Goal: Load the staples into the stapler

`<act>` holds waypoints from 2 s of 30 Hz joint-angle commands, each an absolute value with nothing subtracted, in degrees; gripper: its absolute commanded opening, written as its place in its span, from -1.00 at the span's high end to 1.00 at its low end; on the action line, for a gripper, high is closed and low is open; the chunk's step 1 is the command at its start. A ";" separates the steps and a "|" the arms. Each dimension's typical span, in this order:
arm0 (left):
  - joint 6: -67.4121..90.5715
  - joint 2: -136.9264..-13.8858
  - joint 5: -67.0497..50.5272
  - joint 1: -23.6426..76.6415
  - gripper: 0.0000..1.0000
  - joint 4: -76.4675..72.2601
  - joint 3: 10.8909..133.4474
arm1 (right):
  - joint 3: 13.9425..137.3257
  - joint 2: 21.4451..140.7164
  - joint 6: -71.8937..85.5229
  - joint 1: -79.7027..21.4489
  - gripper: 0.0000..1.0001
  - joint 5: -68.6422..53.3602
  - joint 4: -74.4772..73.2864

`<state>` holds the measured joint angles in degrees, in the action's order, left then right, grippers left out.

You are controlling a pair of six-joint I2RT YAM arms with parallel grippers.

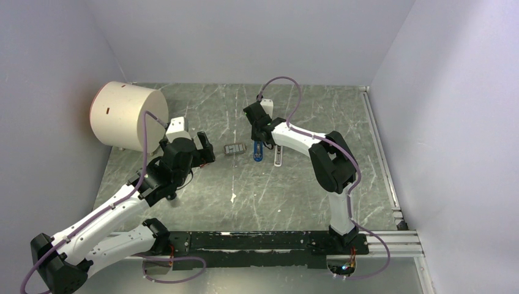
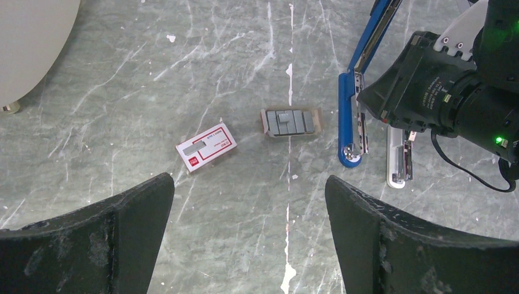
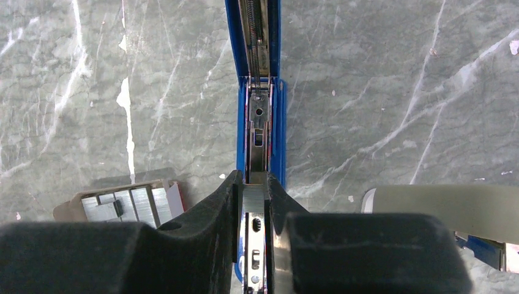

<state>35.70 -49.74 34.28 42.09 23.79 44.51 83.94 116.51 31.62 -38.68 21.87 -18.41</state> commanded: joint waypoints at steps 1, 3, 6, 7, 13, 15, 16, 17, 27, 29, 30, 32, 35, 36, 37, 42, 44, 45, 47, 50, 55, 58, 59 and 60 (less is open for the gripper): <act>35.07 -49.57 34.72 41.75 -0.96 22.96 45.45 | 84.24 117.05 31.39 -38.34 0.62 22.95 -19.64; 35.04 -49.57 34.72 41.75 -0.96 22.99 45.51 | 84.29 117.22 31.32 -38.31 0.61 22.73 -19.75; 35.07 -49.45 34.80 41.70 -0.96 23.03 45.45 | 83.94 117.26 31.25 -38.27 0.61 22.65 -19.38; 35.07 -49.46 34.82 41.71 -0.96 23.03 45.44 | 83.87 117.23 31.28 -38.29 0.61 22.66 -19.31; 35.07 -49.56 34.72 41.75 -0.96 22.98 45.44 | 83.57 117.21 31.22 -38.23 0.60 22.26 -19.29; 35.07 -49.65 34.64 41.74 -0.96 22.94 45.44 | 83.73 117.18 31.13 -38.28 0.59 22.08 -19.36; 35.05 -49.66 34.69 41.70 -0.96 22.98 45.52 | 83.80 117.16 31.07 -38.24 0.58 21.96 -19.40; 35.02 -49.66 34.68 41.72 -0.96 23.02 45.53 | 83.89 117.27 31.11 -38.24 0.58 21.89 -19.42; 34.98 -49.64 34.74 41.70 -0.96 22.94 45.62 | 84.79 117.15 31.16 -38.26 0.49 21.62 -20.50; 34.89 -49.67 34.71 41.70 -0.96 22.85 45.70 | 84.90 116.74 31.11 -38.23 0.47 21.62 -20.63; 34.89 -49.66 34.72 41.70 -0.96 22.85 45.70 | 85.02 116.50 31.07 -38.27 0.45 21.62 -20.63; 34.89 -49.66 34.69 41.69 -0.96 22.77 45.63 | 85.39 116.21 30.98 -38.26 0.43 21.70 -20.86; 34.87 -49.79 34.63 41.71 -0.96 22.68 45.68 | 85.89 115.85 30.72 -38.25 0.40 21.70 -21.00; 34.89 -49.82 34.64 41.64 -0.96 22.72 45.70 | 86.04 115.78 30.68 -38.24 0.39 21.61 -21.08; 34.85 -49.84 34.67 41.67 -0.96 22.76 45.78 | 86.20 115.77 30.53 -38.23 0.39 21.48 -21.09; 34.80 -49.62 34.75 41.71 -0.96 22.85 45.79 | 86.57 115.75 30.29 -38.24 0.34 20.79 -20.92; 34.88 -49.58 34.86 41.73 -0.96 22.85 45.79 | 86.56 115.69 30.11 -38.25 0.36 20.45 -20.58; 34.88 -49.45 34.83 41.75 -0.96 22.85 45.73 | 86.69 115.77 29.96 -38.25 0.36 20.13 -20.49; 34.86 -49.48 34.81 41.67 -0.96 22.85 45.70 | 86.79 115.76 29.55 -38.24 0.39 19.05 -20.04; 34.91 -49.32 34.95 41.75 -0.96 23.10 45.83 | 87.00 115.38 28.59 -38.38 0.42 16.44 -19.69; 35.32 -48.63 35.74 41.70 -0.96 23.29 45.79 | 86.94 114.03 25.97 -38.90 0.42 10.60 -19.14; 35.60 -48.01 36.61 41.72 -0.96 23.48 45.73 | 88.60 114.91 24.28 -40.56 0.37 10.11 -20.89; 35.84 -47.80 36.91 41.72 -0.96 23.61 45.64 | 89.54 115.53 23.99 -41.12 0.33 10.06 -21.75; 36.08 -47.54 37.18 41.71 -0.96 23.64 45.43 | 90.61 116.38 23.64 -41.72 0.29 10.04 -23.18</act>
